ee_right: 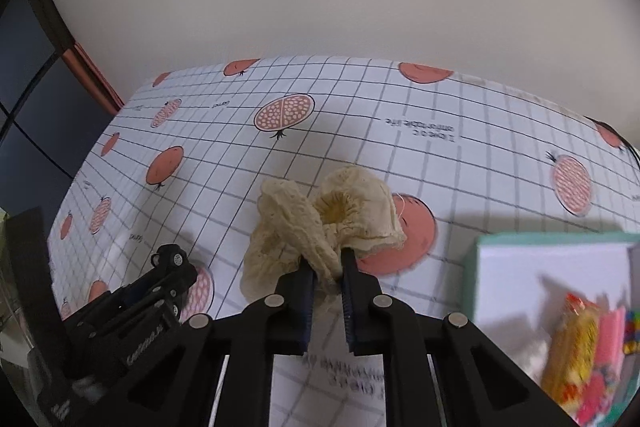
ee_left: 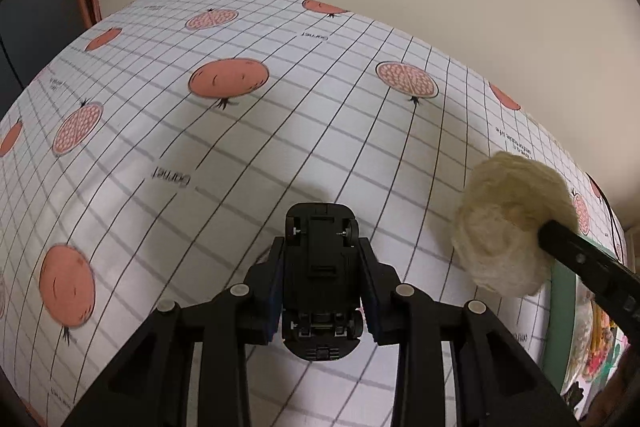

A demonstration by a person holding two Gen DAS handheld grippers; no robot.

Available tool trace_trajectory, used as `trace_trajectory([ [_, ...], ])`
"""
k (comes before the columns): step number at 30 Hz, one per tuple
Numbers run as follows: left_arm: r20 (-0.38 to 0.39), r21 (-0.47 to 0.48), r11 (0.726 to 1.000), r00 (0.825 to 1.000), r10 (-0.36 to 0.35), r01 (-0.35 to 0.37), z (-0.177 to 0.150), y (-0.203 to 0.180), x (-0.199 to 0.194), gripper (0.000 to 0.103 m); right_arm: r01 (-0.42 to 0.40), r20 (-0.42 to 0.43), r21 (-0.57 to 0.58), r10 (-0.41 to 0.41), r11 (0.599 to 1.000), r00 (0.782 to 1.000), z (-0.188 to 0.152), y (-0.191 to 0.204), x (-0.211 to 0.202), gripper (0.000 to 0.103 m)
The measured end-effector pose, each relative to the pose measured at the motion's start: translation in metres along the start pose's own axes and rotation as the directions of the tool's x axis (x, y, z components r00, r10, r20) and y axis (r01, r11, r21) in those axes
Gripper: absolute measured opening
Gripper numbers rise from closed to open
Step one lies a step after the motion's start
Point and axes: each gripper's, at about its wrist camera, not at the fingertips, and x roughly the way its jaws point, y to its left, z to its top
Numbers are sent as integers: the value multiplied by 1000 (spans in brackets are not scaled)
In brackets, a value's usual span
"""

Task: Organize objects
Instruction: 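Lift and carry the black car and lace cloth over the tray with both tools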

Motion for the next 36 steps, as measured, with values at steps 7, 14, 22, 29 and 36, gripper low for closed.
trace_trajectory([
  [7, -13, 5, 1000, 1000, 3, -3, -23, -8, -25, 35, 9, 24, 20, -9, 1000, 1000, -29, -12, -43, 13],
  [14, -3, 8, 1000, 1000, -23, 23, -44, -19, -62, 35, 17, 57, 31, -19, 999, 998, -63, -26, -91, 13],
  [22, 31, 38, 998, 998, -60, 59, -67, -40, -99, 35, 15, 81, 53, -19, 998, 997, -93, -43, -124, 13],
  [29, 44, 65, 996, 997, -62, 59, -79, -55, -112, 35, -12, 78, 99, 5, 995, 997, -107, -63, -131, 13],
  [36, 55, 80, 994, 995, -77, 73, -87, -70, -118, 35, -4, 92, 104, -5, 995, 996, -110, -75, -142, 13],
])
